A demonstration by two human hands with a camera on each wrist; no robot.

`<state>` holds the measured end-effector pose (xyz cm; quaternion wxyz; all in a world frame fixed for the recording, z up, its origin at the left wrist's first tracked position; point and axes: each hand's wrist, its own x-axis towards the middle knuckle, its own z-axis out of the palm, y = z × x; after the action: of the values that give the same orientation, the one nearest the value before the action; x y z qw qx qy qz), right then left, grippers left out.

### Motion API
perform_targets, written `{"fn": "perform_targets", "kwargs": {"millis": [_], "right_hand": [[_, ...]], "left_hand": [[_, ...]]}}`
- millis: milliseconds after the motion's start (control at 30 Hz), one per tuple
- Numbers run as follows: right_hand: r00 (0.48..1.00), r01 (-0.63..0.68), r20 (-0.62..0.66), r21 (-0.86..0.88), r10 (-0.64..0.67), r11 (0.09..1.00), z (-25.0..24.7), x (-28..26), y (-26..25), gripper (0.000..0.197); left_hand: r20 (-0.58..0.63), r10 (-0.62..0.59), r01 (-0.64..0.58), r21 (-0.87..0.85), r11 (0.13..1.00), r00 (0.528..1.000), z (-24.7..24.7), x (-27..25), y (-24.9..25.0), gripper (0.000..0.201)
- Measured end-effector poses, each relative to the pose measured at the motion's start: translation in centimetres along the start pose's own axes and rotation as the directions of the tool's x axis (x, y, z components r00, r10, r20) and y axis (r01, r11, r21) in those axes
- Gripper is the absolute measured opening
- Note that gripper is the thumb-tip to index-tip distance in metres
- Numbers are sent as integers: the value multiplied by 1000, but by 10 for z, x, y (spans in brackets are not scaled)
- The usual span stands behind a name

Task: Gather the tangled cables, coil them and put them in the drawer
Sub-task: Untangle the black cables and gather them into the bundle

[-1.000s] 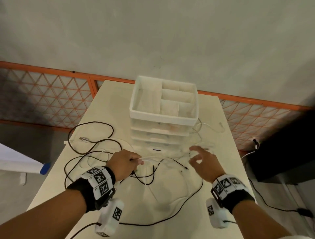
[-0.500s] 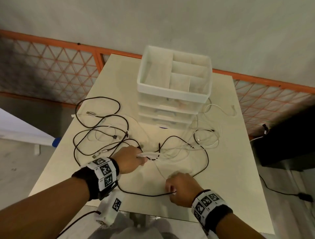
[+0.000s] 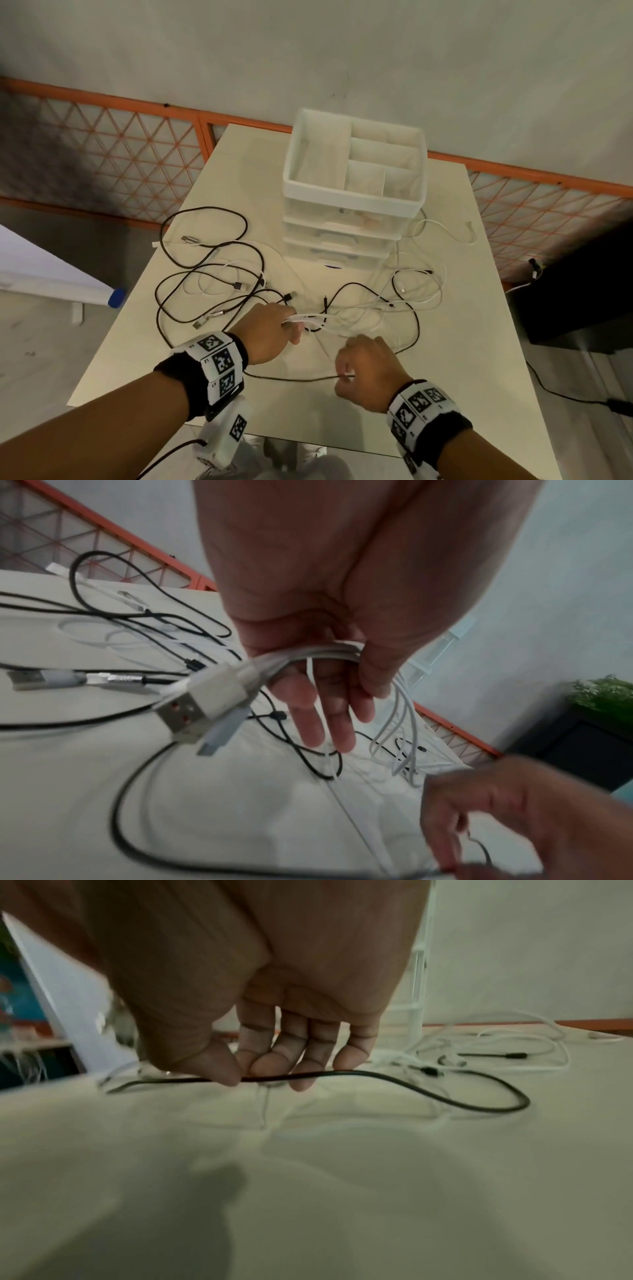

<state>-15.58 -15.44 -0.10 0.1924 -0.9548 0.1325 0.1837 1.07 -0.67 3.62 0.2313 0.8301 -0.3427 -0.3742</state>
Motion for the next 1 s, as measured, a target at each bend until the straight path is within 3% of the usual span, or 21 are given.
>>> {"fn": "perform_targets", "kwargs": {"millis": [100,167,200,300,400,433,500,633,700,733,800,867,933,1000], "right_hand": [[983,79,-182,265,-30,961,-36,1,-13,28],[944,126,-330,360,0,924,-62,3,-19,11],[911,156,-413,377,14,913,-75,4,-21,4],[765,208,-623,483,167,851,-116,6,-14,13],[602,238,-700,616,384,751,-149,4,5,18],[571,237,-705,631,420,739,-155,3,14,20],[578,166,-696,612,426,774,-161,2,27,23],[757,-146,-526,441,387,885,-144,4,58,14],[786,-309,-434,341,440,888,-129,5,76,20],[766,-377,-406,343,498,860,-125,4,83,20],[679,-500,-384,382,626,777,-128,3,95,23],[595,-548,-378,454,709,703,-141,3,104,42],[543,-406,-418,628,728,663,-165,4,102,48],[507,-140,-448,800,737,583,-189,8,94,35]], "left_hand": [[10,70,-69,-28,997,998,-7,1,9,25],[-1,117,-116,-77,990,993,-15,1,18,26],[-11,128,-128,-111,986,992,-21,2,22,28],[-35,116,-122,-278,953,993,-37,3,28,31],[-100,67,-106,-461,881,993,-54,4,24,30],[-125,53,-107,-483,869,991,-58,5,23,30],[-175,19,-110,-530,841,984,-67,5,25,30],[-220,-26,-156,-765,625,975,-90,1,41,26],[-206,-16,-165,-826,539,978,-102,-1,47,26],[-200,-10,-165,-833,527,980,-107,-2,48,26],[-194,-2,-161,-822,547,981,-112,-5,50,26],[-197,12,-167,-797,580,980,-113,-6,51,26],[-207,31,-181,-759,625,978,-111,-6,52,28],[-207,49,-181,-687,703,977,-108,-5,52,31]]}}
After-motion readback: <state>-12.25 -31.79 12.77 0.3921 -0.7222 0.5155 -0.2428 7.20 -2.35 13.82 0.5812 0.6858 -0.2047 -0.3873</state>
